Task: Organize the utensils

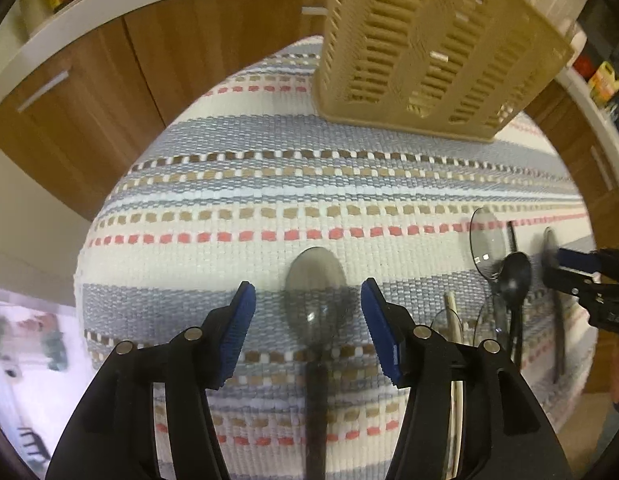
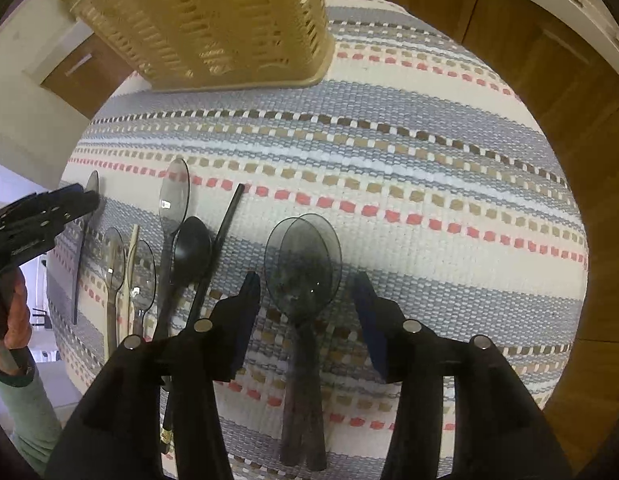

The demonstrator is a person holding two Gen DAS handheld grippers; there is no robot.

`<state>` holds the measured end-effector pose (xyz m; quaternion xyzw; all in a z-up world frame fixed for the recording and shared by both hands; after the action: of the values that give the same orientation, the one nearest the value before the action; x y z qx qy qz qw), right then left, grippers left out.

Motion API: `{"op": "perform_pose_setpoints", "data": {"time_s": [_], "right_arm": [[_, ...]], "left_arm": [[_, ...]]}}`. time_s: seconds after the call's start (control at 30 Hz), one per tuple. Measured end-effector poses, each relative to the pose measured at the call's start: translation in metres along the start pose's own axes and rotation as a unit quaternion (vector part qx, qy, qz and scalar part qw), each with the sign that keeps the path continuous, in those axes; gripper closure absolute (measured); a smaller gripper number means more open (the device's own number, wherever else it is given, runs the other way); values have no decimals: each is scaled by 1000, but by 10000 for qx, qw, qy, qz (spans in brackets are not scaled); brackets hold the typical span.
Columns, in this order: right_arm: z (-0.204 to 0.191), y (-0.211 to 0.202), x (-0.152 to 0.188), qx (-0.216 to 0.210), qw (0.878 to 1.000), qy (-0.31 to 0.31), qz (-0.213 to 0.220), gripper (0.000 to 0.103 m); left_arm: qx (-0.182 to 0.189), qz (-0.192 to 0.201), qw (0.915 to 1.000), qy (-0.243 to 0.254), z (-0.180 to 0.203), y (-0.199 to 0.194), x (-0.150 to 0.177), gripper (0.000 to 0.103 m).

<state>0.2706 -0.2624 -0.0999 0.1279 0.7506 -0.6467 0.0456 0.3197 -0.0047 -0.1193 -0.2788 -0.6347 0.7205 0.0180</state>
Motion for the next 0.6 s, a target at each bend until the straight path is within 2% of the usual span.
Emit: {"op": "perform_pose_setpoints", "data": {"time_s": [0.17,0.23,0.27,0.43,0.6], "right_arm": [[-12,5,1,147,9999,-82,-24,56],[-15,7,2,230,9996,-134,7,59],[-16,7,4,288,9994,-171,43,73],[-19,-3,12,130,9995,-142,240,74],[-12,-19,20,-369,9988,31,318,74]], "left_arm": [[-324,-18,9993,163,14,4,-7,53],[-468,27,9986,251,19,4,-9,72],[-460,38,9986,251,21,3,-10,73],[-399,415,9982,182,23,-14,-8,73],[-152,777,9968,92,21,-39,-6,73]]}}
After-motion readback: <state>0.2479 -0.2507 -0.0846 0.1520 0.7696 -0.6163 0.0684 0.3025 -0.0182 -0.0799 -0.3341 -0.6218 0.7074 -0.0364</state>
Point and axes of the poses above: each gripper's, at about its wrist camera, not at the fingertips, and y roughly the way its jaws point, z to its right, x to its underside, the point moved 4 cm from there along y, roughly the way its jaws point, and after that the axes turned 10 degrees about y, right-handed, at the moved point
